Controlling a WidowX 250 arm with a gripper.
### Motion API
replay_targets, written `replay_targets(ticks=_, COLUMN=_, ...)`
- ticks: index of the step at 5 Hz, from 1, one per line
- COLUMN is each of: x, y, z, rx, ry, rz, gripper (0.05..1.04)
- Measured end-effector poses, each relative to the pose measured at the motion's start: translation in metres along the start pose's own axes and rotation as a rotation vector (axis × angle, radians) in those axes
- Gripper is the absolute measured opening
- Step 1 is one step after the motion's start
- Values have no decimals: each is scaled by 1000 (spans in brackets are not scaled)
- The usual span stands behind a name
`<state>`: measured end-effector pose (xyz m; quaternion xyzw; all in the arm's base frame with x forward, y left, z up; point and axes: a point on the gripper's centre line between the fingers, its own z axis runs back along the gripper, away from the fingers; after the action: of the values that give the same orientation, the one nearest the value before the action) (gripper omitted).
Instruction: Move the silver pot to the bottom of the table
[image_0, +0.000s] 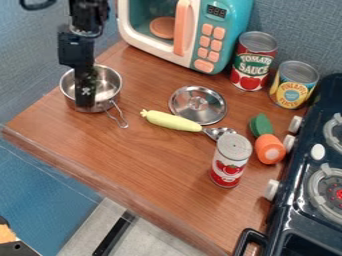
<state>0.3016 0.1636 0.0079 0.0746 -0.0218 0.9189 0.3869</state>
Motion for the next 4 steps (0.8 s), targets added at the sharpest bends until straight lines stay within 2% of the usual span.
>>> replay_targets(ticks=1, x=-1, y=-2, z=-5, rx=-32, ry=7, rz=-45, gripper=1000)
replay_targets(ticks=2, x=-6, y=-1, z=-13, rx=-50, ry=8, rz=-93, gripper=945)
replay_targets(ticks=3, x=-10, y=3, z=-15, rx=-69, ry=39, rz=-110, gripper=673)
replay_targets(ticks=4, x=-11, y=4, z=-16, rx=-71, ry=49, rz=-124, gripper=384)
